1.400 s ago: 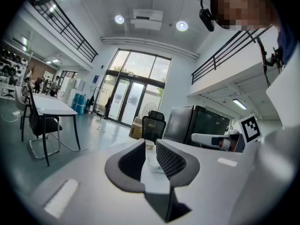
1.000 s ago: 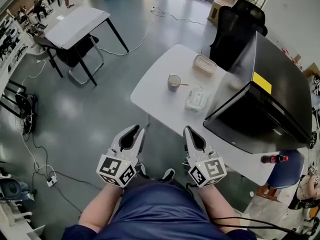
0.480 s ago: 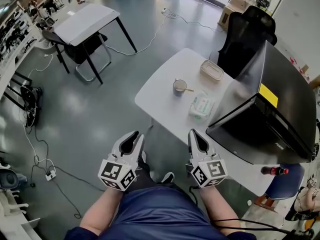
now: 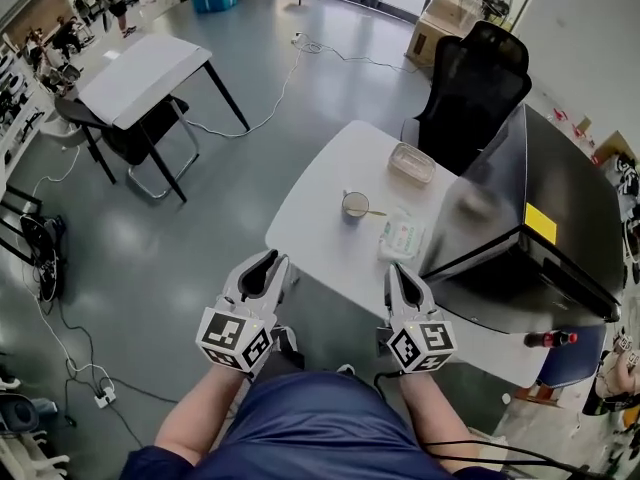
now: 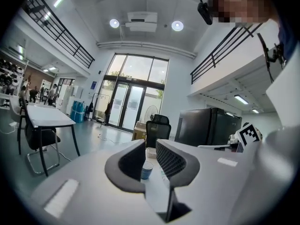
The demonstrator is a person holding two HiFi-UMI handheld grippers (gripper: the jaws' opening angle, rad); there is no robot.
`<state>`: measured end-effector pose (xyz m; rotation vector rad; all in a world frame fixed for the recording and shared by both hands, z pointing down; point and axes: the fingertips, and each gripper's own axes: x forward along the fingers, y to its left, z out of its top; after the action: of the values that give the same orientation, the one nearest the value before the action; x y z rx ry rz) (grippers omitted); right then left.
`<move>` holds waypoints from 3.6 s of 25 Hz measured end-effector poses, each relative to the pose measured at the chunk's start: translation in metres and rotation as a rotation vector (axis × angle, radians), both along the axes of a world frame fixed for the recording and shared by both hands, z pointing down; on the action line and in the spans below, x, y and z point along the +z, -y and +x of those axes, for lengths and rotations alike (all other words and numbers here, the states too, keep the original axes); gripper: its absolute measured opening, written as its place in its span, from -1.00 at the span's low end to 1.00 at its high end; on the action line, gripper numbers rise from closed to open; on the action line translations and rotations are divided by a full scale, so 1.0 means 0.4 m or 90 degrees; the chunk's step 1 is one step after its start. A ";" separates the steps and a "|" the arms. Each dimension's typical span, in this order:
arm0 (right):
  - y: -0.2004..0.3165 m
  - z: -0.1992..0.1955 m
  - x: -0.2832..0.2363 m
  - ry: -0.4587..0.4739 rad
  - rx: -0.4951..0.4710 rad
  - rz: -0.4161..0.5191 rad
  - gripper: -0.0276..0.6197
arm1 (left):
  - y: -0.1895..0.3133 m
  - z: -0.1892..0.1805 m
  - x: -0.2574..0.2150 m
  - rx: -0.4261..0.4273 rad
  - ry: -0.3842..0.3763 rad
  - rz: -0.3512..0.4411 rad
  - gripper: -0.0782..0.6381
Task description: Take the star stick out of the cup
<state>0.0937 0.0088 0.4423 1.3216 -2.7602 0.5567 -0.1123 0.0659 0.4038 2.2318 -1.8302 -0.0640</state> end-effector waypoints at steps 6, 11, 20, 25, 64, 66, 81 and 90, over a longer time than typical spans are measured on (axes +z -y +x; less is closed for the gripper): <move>0.053 -0.034 -0.017 -0.013 0.076 0.018 -0.89 | 0.120 -0.094 -0.037 0.041 0.034 0.043 -0.58; 0.089 -0.047 -0.009 -0.033 0.142 0.020 -0.89 | 0.200 -0.158 -0.068 0.056 0.045 0.084 -0.58; 0.149 -0.071 0.061 -0.010 0.171 -0.033 -0.89 | 0.281 -0.178 -0.037 0.069 0.053 0.076 -0.58; 0.196 -0.057 0.103 0.010 0.172 -0.063 -0.89 | 0.329 -0.116 -0.011 0.095 0.081 0.057 -0.58; 0.185 0.111 0.178 0.021 0.359 -0.110 -0.89 | 0.562 0.433 0.526 0.603 0.461 -0.133 -0.54; 0.177 0.118 0.183 0.024 0.371 -0.112 -0.89 | 0.571 0.436 0.545 0.607 0.478 -0.141 -0.54; 0.170 0.130 0.199 0.035 0.399 -0.124 -0.89 | 0.588 0.430 0.606 0.609 0.556 -0.169 -0.66; 0.178 0.121 0.199 0.033 0.380 -0.125 -0.89 | 0.616 0.408 0.575 0.552 0.539 -0.151 -0.72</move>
<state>0.1420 -0.0624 0.5219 2.0943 -2.2325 0.8622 0.0510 -0.1806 0.6337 2.8452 -0.8247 1.3250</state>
